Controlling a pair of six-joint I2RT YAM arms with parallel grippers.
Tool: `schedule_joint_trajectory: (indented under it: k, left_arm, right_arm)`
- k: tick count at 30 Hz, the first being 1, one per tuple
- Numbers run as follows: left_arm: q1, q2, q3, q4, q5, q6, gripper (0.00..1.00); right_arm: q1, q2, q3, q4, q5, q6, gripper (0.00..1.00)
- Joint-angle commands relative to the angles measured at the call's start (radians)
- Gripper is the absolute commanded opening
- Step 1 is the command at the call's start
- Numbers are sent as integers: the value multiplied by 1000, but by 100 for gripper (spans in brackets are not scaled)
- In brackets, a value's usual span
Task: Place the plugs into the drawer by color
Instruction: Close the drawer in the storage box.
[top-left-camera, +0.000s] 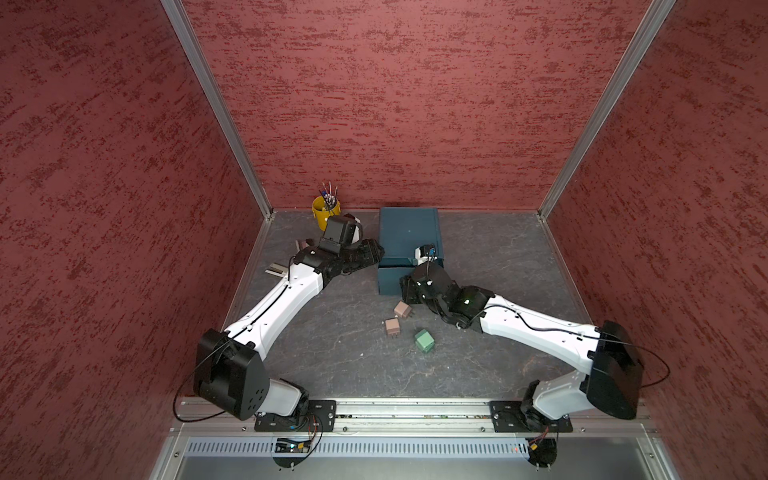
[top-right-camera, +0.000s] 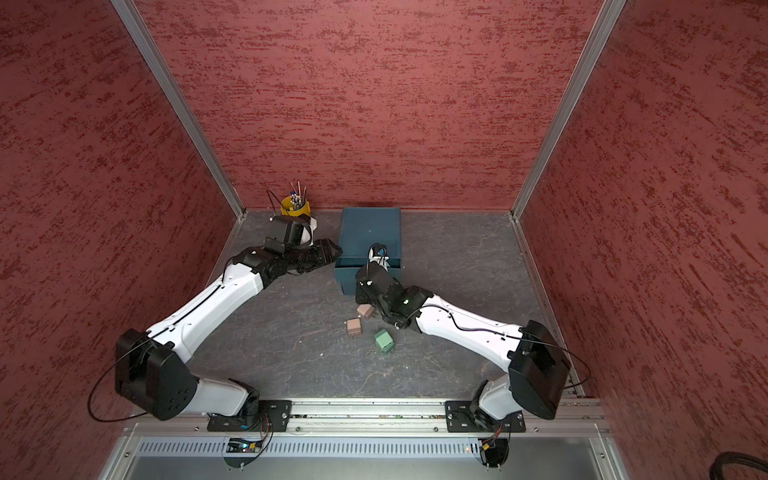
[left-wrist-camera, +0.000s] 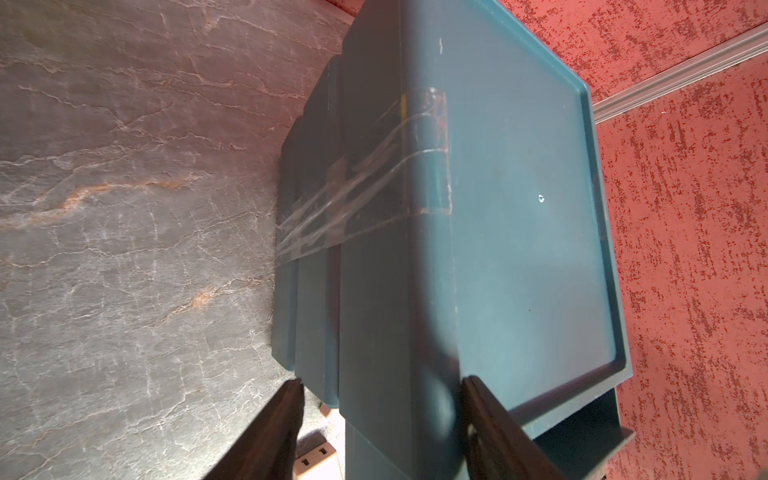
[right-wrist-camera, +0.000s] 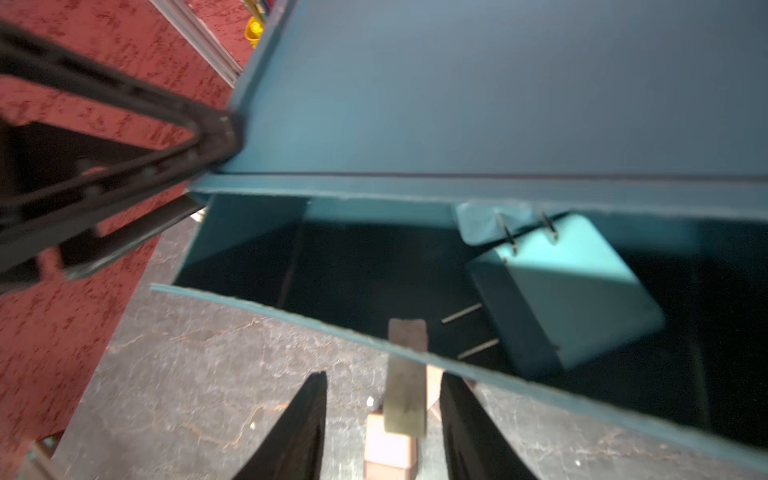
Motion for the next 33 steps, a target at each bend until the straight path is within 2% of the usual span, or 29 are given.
schedule_joint_trajectory:
  k: [1, 6, 14, 21, 27, 30, 33]
  left_arm:
    - [7, -16, -19, -47, -13, 24, 63]
    - [7, -15, -21, -47, -14, 24, 63]
    - [9, -19, -32, -48, -14, 27, 62]
    - [10, -21, -30, -51, -13, 32, 62]
    - [11, -20, -27, -51, -15, 30, 62]
    - [14, -20, -24, -52, -13, 30, 62]
    - [15, -19, -12, -55, -12, 33, 62]
  right_arm:
    - [-18, 20, 36, 54, -8, -16, 49]
    - [-31, 37, 47, 75, -5, -8, 53]
    - [-43, 66, 77, 78, -12, 1, 70]
    - [-45, 70, 95, 75, -6, -9, 77]
    - [-46, 57, 63, 78, -34, 4, 76]
    - [-42, -10, -55, 157, -94, 53, 68]
    - [-28, -100, -197, 221, -104, 123, 65]
